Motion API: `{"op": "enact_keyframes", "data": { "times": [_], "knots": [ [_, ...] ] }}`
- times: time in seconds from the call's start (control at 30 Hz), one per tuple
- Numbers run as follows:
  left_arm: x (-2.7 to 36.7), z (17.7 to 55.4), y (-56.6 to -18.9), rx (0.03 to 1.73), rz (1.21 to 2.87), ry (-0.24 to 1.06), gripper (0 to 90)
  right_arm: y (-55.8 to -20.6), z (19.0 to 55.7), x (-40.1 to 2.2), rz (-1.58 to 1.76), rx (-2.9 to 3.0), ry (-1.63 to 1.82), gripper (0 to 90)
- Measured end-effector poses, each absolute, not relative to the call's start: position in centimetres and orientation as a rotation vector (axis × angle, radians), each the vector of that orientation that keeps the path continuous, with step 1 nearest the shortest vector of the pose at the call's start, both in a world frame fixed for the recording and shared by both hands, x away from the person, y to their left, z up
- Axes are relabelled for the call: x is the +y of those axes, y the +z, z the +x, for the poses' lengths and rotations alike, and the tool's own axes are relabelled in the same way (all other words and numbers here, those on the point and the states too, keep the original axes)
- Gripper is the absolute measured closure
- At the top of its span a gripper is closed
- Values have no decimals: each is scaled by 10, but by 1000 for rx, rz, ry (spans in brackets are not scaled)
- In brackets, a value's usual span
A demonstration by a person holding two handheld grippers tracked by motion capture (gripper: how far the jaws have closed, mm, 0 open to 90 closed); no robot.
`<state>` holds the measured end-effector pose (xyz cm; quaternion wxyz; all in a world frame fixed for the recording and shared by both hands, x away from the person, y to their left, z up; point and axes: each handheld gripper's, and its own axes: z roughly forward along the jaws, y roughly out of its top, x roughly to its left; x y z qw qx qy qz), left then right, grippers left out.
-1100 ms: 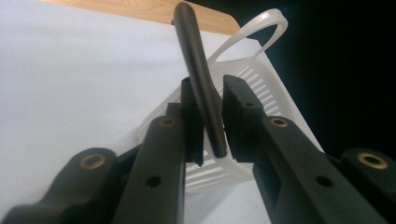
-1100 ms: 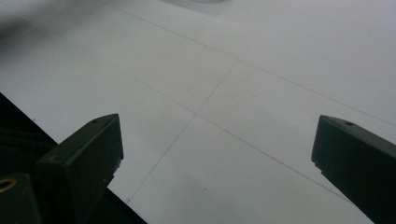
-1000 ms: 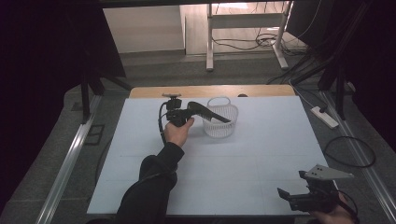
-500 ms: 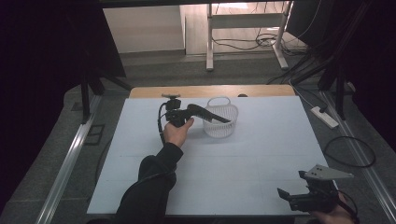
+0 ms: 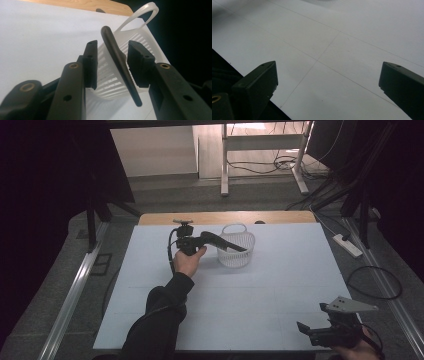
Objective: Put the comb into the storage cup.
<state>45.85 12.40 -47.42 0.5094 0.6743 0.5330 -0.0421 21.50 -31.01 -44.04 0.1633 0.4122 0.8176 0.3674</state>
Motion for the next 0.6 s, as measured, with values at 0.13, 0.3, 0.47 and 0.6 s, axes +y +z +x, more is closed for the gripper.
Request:
{"op": "enact_keyframes", "data": {
  "times": [0.13, 0.3, 0.47, 0.6],
  "knots": [
    [125, 458, -472, 1276, 1650, -77, 572, -440, 215, -310, 1175, 2333, 1043, 28],
    [124, 458, -468, 1254, 1701, -36, 542, -441, 215, -310, 1175, 2334, 1040, 28],
    [121, 457, -463, 1219, 1770, 24, 484, -441, 215, -310, 1174, 2333, 1041, 28],
    [119, 455, -459, 1198, 1818, 90, 435, -440, 215, -310, 1175, 2332, 1041, 28]
  ]
}}
